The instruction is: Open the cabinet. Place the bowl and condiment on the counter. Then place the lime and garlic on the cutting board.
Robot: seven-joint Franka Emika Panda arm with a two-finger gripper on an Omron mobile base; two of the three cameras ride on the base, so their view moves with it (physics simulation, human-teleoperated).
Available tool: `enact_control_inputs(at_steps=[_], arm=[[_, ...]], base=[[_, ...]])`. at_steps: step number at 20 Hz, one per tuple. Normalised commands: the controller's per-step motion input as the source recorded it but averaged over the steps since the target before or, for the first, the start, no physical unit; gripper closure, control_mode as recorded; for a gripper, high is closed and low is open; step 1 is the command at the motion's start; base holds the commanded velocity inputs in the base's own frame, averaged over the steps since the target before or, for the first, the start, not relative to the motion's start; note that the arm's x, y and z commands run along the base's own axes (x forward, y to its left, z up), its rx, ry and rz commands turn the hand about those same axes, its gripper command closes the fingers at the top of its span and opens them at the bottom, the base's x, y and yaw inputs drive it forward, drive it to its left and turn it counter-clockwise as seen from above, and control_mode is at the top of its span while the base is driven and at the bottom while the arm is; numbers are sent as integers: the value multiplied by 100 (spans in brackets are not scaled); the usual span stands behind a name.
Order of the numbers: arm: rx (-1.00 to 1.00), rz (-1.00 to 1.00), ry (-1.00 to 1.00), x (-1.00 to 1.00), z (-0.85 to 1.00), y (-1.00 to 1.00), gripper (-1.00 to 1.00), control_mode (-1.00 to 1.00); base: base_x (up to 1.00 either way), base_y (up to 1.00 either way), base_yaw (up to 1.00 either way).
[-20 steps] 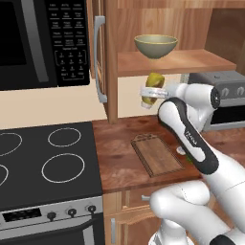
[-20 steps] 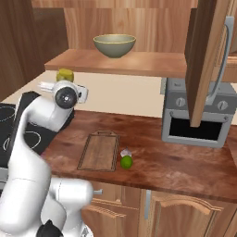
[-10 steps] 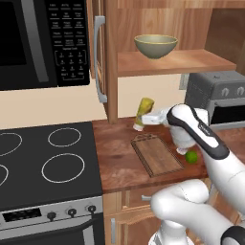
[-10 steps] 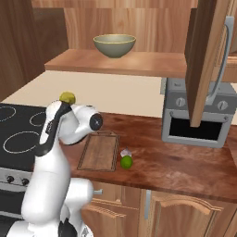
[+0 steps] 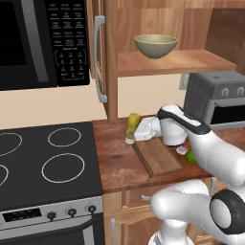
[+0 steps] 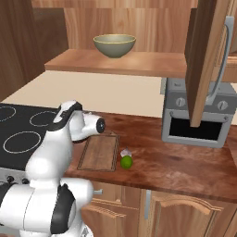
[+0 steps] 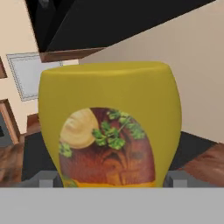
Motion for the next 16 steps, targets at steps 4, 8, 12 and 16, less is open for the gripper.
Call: enact_control_inputs(at_steps=[4,8,12,16], arm=[[-8,11,-9,11,-68,5,100,-100],[2,9,-12,0,-69,12,100,-100],[2,5,-4,4,-56,26,100,-100],[0,1,-2,7,-36,38,100,-100]], base=[[0,0,0],[0,0,0],[0,0,0],[0,0,0]])
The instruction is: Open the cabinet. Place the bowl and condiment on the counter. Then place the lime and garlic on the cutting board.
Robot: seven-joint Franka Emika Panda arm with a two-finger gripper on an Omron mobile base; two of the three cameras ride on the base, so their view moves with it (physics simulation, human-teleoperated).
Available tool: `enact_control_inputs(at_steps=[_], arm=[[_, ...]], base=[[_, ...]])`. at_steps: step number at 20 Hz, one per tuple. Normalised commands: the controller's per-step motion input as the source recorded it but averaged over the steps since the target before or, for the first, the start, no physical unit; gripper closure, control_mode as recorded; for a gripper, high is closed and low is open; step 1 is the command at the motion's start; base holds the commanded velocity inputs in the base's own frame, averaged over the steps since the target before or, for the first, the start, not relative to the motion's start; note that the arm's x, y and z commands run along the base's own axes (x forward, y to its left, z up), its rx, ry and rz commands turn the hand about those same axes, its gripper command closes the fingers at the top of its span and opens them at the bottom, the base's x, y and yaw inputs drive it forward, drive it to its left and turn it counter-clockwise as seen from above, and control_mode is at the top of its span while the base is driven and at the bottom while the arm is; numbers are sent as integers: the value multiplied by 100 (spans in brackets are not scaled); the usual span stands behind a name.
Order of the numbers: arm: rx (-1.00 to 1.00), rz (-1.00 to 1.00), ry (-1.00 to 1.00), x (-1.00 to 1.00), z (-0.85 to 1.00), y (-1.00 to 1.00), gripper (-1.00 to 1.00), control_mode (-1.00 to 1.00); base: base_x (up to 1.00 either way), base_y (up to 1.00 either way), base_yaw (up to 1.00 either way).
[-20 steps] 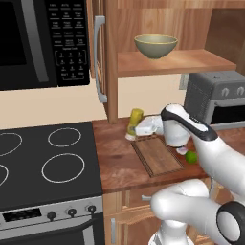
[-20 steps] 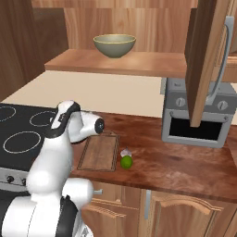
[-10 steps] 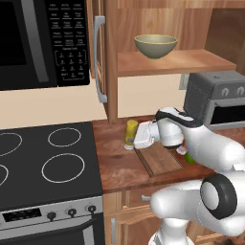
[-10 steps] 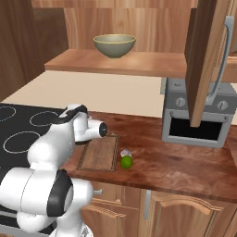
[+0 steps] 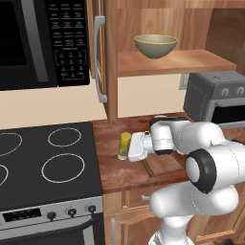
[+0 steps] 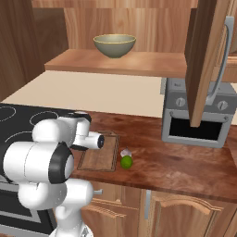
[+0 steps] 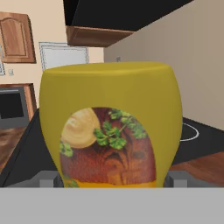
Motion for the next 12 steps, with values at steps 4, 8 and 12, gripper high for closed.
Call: enact_control_inputs(at_steps=[4,8,12], arm=[[0,3,-1,7,-42,13,100,-100],[0,3,0,17,-42,0,100,-100],[0,1,0,23,-39,3,100,-100]], base=[[0,0,0],[0,0,0],[0,0,0]])
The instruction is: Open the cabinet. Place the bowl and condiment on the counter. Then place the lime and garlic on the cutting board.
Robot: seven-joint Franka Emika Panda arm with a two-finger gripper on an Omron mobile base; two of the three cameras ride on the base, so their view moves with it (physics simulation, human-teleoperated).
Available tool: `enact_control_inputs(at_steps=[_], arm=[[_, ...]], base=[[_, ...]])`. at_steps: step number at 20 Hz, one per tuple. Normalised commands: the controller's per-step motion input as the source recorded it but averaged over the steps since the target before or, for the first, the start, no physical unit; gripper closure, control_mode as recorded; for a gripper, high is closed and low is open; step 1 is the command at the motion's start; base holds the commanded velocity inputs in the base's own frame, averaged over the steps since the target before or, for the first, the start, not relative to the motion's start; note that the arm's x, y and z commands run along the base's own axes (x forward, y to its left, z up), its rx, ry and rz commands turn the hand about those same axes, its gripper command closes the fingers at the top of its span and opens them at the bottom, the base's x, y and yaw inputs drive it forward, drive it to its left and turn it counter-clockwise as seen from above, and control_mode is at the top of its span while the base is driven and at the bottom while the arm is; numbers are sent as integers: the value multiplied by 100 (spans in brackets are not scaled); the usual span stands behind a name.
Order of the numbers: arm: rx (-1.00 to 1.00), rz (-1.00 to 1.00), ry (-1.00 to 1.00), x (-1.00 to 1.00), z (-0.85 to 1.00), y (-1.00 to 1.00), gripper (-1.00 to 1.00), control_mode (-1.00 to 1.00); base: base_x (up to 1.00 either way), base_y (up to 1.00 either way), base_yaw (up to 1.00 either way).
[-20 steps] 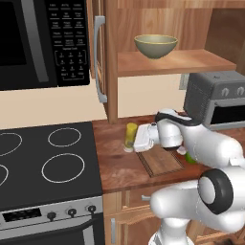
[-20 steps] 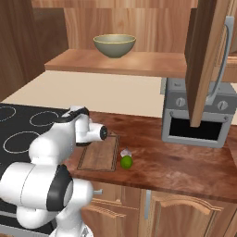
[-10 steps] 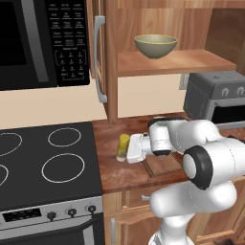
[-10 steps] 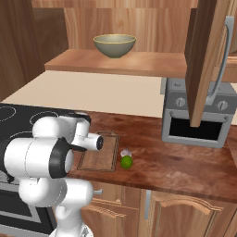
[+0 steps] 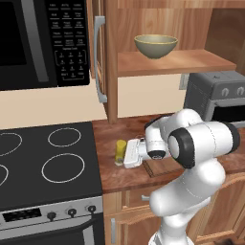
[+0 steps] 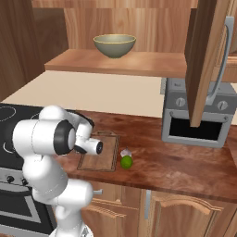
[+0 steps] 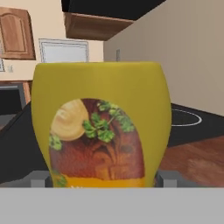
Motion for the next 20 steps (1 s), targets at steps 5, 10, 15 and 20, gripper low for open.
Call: enact_control_inputs(at_steps=[5,10,15,20], arm=[[0,1,0,17,-33,3,100,-100],[0,0,-1,0,-15,0,-100,-100],[0,0,0,-12,0,0,-100,-100],[0,0,0,-21,6,0,-100,-100]], base=[[0,0,0],[0,0,0],[0,0,0],[0,0,0]])
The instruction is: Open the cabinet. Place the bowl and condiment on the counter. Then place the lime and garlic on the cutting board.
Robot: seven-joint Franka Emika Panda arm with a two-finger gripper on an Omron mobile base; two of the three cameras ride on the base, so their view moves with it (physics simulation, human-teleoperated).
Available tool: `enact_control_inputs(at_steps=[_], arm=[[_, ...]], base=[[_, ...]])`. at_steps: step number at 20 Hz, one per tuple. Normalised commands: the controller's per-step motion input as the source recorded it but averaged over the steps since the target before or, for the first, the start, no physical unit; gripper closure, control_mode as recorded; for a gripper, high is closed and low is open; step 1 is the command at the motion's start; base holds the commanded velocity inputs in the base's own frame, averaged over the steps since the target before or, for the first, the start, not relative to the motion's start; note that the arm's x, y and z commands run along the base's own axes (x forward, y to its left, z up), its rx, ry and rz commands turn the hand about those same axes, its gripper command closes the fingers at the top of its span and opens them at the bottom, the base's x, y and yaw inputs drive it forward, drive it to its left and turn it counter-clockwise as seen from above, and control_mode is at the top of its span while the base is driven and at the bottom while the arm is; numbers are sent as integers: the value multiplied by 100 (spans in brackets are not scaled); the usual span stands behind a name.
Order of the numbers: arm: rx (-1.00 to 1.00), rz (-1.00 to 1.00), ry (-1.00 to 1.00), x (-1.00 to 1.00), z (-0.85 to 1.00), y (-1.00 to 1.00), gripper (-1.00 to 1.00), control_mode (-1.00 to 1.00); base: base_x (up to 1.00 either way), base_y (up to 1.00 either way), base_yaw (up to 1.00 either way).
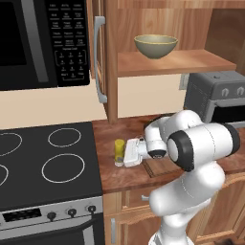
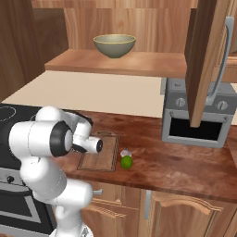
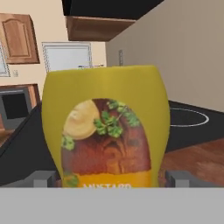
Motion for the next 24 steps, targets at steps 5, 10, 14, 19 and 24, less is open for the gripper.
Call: enact_control_inputs(at_steps=[5,10,14,19,24], arm=[[0,0,0,-15,27,0,-100,-100],[0,0,-1,-21,72,0,-100,-100],[0,0,0,-20,79,-1,-100,-100],[0,0,0,-6,84,-23,-100,-100],[0,1,-1,-6,71,-42,-100,-100]], base=[[0,0,0],[0,0,0],[0,0,0],[0,0,0],[0,0,0]])
